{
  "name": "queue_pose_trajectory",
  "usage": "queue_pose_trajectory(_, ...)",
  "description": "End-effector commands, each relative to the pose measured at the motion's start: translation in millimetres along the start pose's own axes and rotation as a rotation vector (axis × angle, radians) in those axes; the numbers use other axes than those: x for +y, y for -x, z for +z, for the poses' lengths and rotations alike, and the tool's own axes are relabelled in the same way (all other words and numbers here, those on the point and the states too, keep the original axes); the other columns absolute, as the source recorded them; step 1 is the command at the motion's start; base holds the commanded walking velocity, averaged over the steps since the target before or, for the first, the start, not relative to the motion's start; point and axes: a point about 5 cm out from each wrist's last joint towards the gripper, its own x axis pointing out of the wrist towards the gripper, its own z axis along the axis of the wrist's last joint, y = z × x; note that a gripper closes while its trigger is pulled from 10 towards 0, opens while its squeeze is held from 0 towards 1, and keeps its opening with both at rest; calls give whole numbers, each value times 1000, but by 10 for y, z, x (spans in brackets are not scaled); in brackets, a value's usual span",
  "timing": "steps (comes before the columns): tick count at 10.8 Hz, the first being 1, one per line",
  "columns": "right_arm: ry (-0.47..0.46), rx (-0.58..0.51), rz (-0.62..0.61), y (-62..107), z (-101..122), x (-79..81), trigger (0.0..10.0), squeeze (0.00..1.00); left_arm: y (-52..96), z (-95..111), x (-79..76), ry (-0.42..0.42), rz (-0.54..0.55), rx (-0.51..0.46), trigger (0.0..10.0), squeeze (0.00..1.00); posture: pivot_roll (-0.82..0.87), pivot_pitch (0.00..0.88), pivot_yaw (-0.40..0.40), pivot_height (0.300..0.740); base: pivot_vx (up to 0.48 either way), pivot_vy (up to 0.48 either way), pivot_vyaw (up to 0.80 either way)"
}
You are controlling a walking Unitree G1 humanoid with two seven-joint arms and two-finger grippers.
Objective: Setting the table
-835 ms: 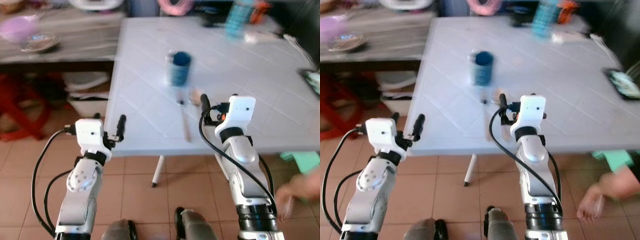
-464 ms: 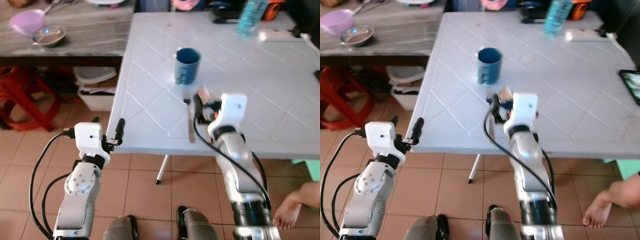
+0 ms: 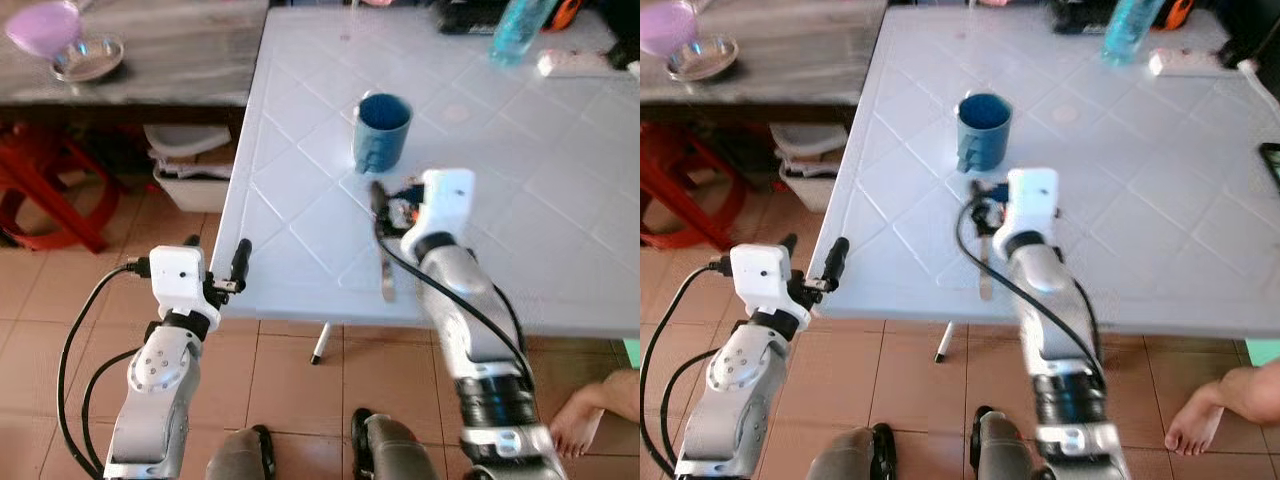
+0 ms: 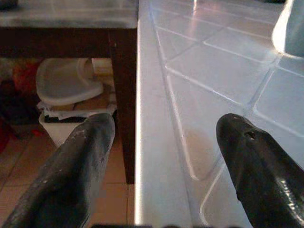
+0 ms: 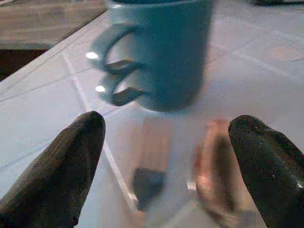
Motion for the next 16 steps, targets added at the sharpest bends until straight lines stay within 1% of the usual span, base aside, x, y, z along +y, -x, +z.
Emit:
queue_pose_trajectory(1,-6,23,27,-16,-7,58,10000,0,34,-5,4,-2,-7,11,10000,0,-2,222,42,740,0,0,0)
queue_pose_trajectory(2,-15,44,50,-18,-3,111,10000,0,38,-6,-1,2,-4,13,10000,0,-4,223,37,740,0,0,0)
queue_pose_trajectory(3,-22,58,72,14,0,182,10000,0,49,-11,-7,7,-4,17,10000,0,-4,223,34,740,0,0,0)
queue_pose_trajectory(4,-24,63,76,43,-1,212,10000,0,58,-15,-9,10,-8,19,10000,0,-5,224,32,740,0,0,0)
queue_pose_trajectory(6,-25,98,66,147,-50,222,10000,0,105,-39,51,6,-5,33,10000,0,-15,232,31,740,0,0,0)
queue_pose_trajectory(7,-32,119,65,162,-91,212,10000,0,106,-43,52,5,-5,36,10000,0,-15,233,32,740,0,0,0)
queue_pose_trajectory(8,-37,144,79,153,-127,215,10000,0,88,-18,11,26,-27,20,10000,0,-19,235,31,740,0,0,0)
queue_pose_trajectory(9,-42,159,102,144,-145,227,8235,0,89,-23,-2,25,-29,25,10000,0,-19,235,29,740,0,0,0)
queue_pose_trajectory(10,-41,155,121,135,-154,229,2902,0,92,-27,-3,26,-27,26,10000,0,-20,236,28,740,0,0,0)
queue_pose_trajectory(11,-45,168,119,98,-186,201,0,0,94,-28,-10,28,-30,28,10000,0,-19,237,25,740,0,0,0)
queue_pose_trajectory(12,-46,205,135,74,-237,196,0,0,102,-42,-21,32,-51,37,10000,0,-19,239,25,740,0,0,0)
queue_pose_trajectory(13,-49,220,142,76,-253,201,0,0,106,-48,-22,35,-60,41,10000,0,-17,239,25,740,0,0,0)
queue_pose_trajectory(15,-74,323,157,155,-410,226,0,0,119,-53,-53,67,-110,48,10000,0,-18,241,24,740,0,0,0)
queue_pose_trajectory(16,-79,354,165,194,-467,229,0,0,132,-37,-99,90,-151,40,10000,0,-18,241,24,740,0,0,0)
